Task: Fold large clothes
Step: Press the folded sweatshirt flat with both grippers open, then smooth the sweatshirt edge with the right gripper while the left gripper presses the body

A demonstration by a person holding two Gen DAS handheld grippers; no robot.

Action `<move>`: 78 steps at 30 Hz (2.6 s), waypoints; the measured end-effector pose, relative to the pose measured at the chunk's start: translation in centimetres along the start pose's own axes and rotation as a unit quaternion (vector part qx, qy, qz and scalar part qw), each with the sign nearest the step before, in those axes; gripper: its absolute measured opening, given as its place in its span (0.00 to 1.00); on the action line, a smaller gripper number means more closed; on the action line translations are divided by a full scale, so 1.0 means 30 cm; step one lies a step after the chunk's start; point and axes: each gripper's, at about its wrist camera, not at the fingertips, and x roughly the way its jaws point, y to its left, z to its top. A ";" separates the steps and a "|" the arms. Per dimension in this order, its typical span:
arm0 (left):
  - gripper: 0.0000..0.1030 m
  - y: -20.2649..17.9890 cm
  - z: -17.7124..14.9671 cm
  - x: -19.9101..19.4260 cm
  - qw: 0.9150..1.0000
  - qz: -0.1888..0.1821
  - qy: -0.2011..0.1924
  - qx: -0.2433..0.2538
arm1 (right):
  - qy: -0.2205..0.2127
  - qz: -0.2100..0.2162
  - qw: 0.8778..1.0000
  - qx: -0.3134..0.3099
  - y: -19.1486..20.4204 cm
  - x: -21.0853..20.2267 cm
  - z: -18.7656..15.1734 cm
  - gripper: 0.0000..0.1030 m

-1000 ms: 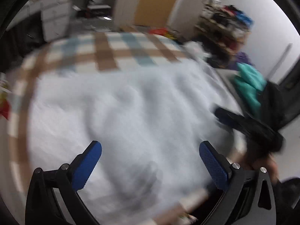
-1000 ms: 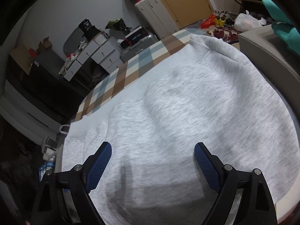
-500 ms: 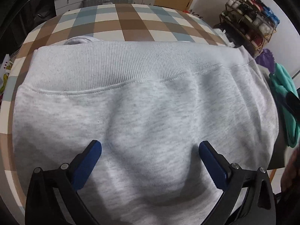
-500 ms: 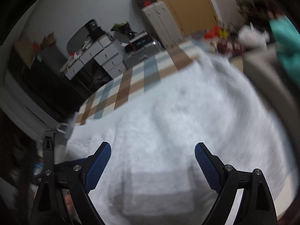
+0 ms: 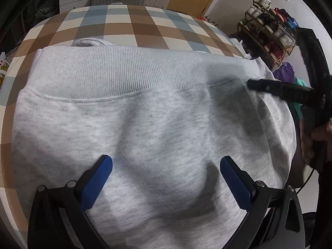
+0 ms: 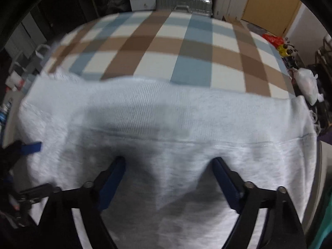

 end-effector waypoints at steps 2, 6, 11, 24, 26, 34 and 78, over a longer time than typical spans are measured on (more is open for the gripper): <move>0.97 -0.009 0.003 0.007 1.000 0.007 0.001 -0.001 | -0.015 -0.050 0.998 0.022 -0.070 -0.025 0.005 0.77; 0.98 -0.038 -0.001 0.026 0.999 0.030 0.001 0.016 | 0.028 -0.055 0.996 0.067 -0.237 0.075 -0.035 0.79; 0.98 -0.054 -0.008 0.032 0.999 0.044 0.002 0.030 | 0.004 -0.008 0.995 0.097 -0.324 0.029 -0.088 0.73; 0.95 -0.331 -0.088 -0.157 0.992 0.017 -0.106 0.066 | -0.069 0.073 0.979 0.176 -0.384 -0.182 -0.347 0.69; 0.95 -0.371 -0.102 -0.117 0.992 0.022 -0.092 0.082 | -0.094 0.088 0.975 0.180 -0.378 -0.257 -0.454 0.69; 0.95 -0.436 -0.118 -0.084 0.989 0.038 -0.087 0.109 | -0.083 0.222 0.926 0.293 -0.439 -0.283 -0.843 0.77; 0.96 -0.431 -0.104 0.093 0.988 0.080 -0.004 0.135 | -0.122 0.103 0.930 0.332 -0.404 -0.085 -0.623 0.59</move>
